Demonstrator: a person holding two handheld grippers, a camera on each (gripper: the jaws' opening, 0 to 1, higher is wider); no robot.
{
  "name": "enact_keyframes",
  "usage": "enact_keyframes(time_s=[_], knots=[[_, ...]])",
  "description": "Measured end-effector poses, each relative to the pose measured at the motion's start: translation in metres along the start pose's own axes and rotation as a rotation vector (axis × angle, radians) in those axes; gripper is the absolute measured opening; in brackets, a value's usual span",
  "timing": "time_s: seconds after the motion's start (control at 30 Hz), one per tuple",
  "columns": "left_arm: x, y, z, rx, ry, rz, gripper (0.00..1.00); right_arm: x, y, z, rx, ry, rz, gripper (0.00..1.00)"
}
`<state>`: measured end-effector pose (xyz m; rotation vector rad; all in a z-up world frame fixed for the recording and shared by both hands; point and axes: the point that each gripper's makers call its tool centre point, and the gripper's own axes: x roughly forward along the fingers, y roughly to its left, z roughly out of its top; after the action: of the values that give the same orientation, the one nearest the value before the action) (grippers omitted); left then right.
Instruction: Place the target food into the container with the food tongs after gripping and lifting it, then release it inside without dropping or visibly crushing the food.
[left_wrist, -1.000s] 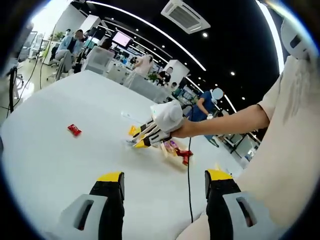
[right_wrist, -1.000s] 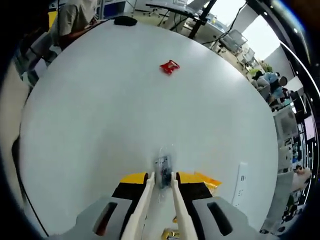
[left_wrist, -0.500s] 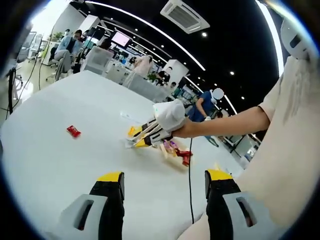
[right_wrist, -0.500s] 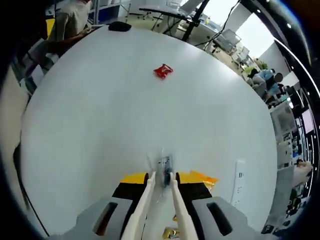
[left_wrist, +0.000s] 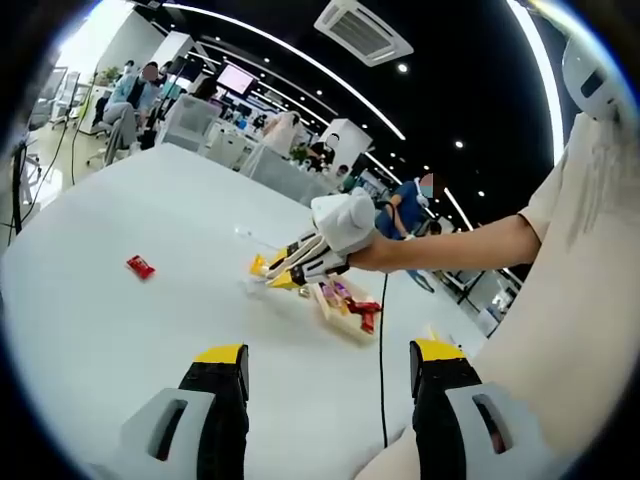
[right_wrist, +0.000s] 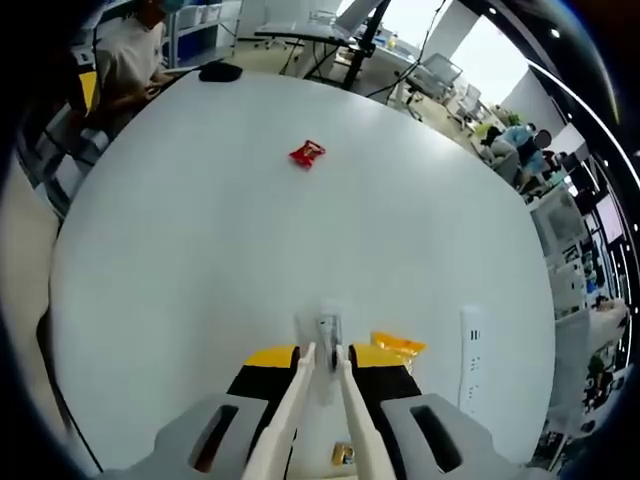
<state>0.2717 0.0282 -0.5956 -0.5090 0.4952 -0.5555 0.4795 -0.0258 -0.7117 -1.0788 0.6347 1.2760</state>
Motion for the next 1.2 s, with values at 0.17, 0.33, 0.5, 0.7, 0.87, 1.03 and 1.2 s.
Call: enact_keyframes(time_s=[0.17,0.33,0.5,0.7,0.87,1.03,1.2], knots=[[0.000,-0.003,-0.001,0.003,0.000,-0.005,0.65,-0.008,-0.003,-0.001,0.008,-0.008,-0.017,0.19],[0.002,-0.006,0.000,0.011,-0.002,-0.014,0.65,-0.020,-0.008,-0.002,0.015,-0.015,-0.043,0.19],[0.004,-0.011,0.002,0.024,-0.001,-0.029,0.65,-0.033,-0.014,-0.003,0.022,-0.023,-0.072,0.19],[0.005,-0.016,0.004,0.040,-0.005,-0.044,0.65,-0.051,-0.016,-0.007,0.034,-0.029,-0.106,0.19],[0.005,-0.022,0.006,0.053,-0.012,-0.052,0.65,-0.071,-0.017,-0.014,0.039,-0.033,-0.138,0.19],[0.005,-0.029,0.006,0.065,-0.014,-0.066,0.65,-0.088,-0.020,-0.021,0.062,-0.033,-0.179,0.19],[0.004,-0.034,0.006,0.078,-0.014,-0.078,0.65,-0.099,-0.019,-0.027,0.076,-0.030,-0.201,0.19]])
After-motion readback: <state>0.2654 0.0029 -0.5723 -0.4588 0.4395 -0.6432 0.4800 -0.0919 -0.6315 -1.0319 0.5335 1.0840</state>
